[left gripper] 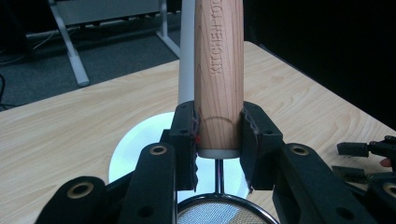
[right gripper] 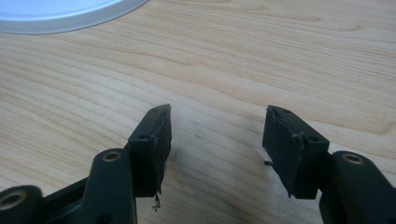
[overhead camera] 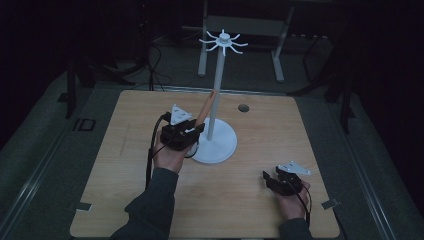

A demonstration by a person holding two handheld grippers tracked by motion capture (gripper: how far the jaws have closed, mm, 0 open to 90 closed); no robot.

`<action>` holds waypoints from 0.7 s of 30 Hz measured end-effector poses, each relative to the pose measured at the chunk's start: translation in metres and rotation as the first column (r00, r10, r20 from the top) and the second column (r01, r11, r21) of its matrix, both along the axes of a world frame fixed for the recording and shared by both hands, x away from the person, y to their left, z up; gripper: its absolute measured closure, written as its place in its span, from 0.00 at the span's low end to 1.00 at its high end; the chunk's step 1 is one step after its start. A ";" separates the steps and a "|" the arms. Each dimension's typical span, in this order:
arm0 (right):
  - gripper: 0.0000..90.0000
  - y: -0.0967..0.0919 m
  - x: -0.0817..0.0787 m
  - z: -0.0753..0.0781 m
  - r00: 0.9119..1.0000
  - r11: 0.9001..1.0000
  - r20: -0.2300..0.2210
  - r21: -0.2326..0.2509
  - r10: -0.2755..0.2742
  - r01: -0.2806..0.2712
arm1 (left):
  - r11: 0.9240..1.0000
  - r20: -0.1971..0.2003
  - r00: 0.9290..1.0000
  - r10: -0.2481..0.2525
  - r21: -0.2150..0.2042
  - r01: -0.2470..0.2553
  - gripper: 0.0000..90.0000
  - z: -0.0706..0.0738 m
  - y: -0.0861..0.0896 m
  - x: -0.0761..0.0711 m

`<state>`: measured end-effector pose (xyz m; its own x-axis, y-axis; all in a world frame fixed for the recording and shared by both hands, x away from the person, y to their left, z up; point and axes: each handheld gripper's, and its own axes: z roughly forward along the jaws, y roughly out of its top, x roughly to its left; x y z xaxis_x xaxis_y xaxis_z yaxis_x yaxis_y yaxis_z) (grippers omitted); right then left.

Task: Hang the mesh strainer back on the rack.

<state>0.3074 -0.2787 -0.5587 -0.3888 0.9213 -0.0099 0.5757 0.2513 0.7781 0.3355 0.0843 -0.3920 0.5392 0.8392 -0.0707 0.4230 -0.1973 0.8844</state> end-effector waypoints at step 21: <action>0.46 0.000 0.000 0.000 1.000 1.000 0.000 -0.001 0.001 -0.001 | 1.000 0.018 1.000 0.000 -0.025 0.001 0.77 0.009 -0.001 -0.001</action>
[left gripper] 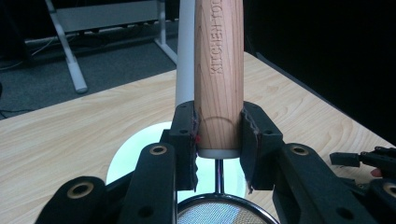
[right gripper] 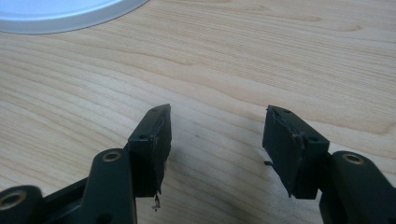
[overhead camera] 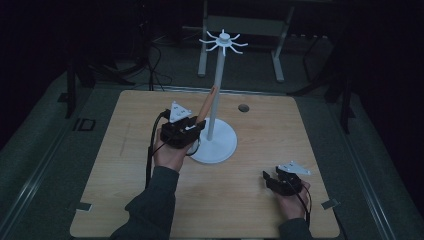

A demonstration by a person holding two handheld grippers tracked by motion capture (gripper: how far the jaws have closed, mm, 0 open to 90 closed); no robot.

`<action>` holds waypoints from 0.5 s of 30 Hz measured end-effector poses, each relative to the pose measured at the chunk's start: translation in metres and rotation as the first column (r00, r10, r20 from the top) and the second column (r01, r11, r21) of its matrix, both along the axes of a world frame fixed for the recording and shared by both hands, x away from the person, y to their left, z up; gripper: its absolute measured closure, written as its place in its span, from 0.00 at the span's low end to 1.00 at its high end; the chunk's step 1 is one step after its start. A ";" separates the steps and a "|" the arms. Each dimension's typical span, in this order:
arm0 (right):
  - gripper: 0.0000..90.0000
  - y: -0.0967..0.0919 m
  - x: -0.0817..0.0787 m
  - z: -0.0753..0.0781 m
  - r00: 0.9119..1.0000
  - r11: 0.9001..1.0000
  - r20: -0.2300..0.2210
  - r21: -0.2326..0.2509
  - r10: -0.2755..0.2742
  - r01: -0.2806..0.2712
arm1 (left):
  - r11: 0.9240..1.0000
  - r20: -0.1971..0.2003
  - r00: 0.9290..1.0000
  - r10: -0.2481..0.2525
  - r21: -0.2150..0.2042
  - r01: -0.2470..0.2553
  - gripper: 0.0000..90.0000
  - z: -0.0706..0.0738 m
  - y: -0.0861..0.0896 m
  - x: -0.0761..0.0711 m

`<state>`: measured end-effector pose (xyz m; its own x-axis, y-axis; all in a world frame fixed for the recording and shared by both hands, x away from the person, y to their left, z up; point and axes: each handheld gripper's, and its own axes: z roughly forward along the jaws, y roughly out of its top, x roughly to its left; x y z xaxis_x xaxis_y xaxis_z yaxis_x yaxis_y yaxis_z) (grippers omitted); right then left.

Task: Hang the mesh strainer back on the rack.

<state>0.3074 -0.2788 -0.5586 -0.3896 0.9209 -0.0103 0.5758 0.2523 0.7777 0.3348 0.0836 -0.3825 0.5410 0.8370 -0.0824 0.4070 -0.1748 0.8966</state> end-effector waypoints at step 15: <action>0.46 0.000 0.000 0.000 1.000 1.000 0.001 0.001 -0.001 0.001 | 1.000 0.011 1.000 -0.002 -0.011 0.002 0.77 0.008 -0.001 -0.001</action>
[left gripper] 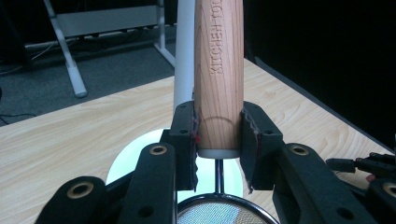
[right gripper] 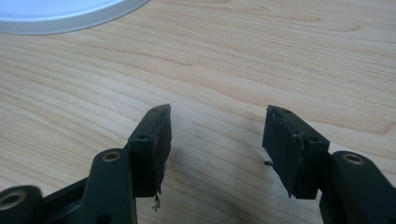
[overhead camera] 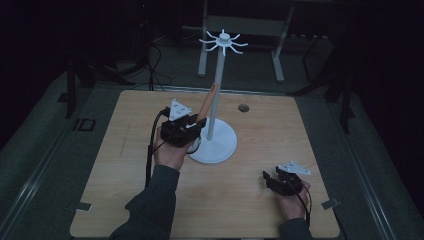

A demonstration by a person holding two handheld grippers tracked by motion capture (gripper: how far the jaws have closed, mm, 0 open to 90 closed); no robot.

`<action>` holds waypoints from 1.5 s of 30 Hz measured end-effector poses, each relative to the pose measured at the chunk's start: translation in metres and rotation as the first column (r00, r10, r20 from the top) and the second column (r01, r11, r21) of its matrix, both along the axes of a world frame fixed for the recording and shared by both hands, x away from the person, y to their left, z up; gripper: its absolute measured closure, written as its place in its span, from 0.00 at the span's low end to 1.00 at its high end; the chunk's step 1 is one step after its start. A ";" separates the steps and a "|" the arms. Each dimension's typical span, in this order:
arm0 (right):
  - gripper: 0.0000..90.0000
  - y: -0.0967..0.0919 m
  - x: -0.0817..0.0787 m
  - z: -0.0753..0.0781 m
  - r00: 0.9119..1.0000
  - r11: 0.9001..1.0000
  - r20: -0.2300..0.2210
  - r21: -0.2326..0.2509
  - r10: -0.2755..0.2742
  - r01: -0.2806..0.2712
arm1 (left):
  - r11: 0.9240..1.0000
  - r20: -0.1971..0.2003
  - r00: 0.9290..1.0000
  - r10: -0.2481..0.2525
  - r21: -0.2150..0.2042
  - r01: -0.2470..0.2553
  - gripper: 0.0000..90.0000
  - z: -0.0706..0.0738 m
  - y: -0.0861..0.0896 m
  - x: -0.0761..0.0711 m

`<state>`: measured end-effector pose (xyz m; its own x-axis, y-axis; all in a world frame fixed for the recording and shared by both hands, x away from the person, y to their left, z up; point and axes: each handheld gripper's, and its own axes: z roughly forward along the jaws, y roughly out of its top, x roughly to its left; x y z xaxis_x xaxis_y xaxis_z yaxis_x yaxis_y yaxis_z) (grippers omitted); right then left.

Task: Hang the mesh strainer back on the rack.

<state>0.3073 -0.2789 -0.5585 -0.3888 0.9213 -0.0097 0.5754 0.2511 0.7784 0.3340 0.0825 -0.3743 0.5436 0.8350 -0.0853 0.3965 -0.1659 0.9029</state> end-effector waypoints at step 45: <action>0.46 0.000 0.000 0.000 1.000 1.000 0.000 0.000 0.000 0.000 | 0.997 0.043 0.999 0.029 -0.067 -0.026 0.77 0.016 0.004 -0.002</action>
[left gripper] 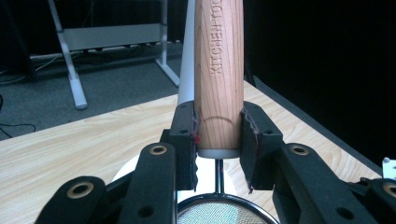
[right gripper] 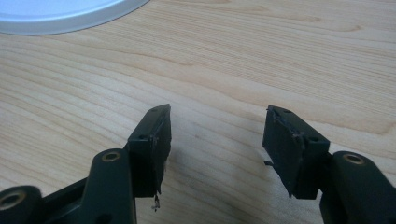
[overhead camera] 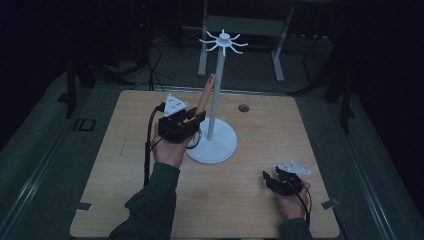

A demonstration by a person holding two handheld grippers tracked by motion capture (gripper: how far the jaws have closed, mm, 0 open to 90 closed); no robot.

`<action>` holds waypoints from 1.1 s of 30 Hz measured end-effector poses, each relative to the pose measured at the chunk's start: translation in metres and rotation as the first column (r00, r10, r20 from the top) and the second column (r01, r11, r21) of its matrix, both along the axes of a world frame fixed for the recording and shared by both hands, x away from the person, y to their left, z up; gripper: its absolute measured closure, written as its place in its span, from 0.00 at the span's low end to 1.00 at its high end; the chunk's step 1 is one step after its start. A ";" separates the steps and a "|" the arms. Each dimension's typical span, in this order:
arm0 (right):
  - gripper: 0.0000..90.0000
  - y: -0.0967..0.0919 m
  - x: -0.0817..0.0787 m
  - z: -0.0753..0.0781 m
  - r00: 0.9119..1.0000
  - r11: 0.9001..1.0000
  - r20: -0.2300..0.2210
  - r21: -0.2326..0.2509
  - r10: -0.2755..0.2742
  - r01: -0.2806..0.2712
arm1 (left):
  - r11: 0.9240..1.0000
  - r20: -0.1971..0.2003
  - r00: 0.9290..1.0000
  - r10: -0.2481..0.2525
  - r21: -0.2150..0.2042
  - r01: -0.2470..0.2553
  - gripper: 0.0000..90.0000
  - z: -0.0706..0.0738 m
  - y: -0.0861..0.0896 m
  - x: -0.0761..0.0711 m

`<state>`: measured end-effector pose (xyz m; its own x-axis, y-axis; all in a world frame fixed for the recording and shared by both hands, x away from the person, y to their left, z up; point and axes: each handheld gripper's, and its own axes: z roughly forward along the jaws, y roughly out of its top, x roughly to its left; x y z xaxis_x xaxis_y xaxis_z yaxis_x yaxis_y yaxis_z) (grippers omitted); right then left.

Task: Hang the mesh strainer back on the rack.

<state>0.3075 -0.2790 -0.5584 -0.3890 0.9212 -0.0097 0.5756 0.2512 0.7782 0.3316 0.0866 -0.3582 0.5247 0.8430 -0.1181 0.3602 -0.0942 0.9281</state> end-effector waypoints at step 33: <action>0.46 0.000 0.000 0.000 1.000 1.000 0.002 0.004 -0.001 0.001 | 0.998 0.035 0.999 0.020 -0.052 -0.018 0.77 0.011 0.004 -0.001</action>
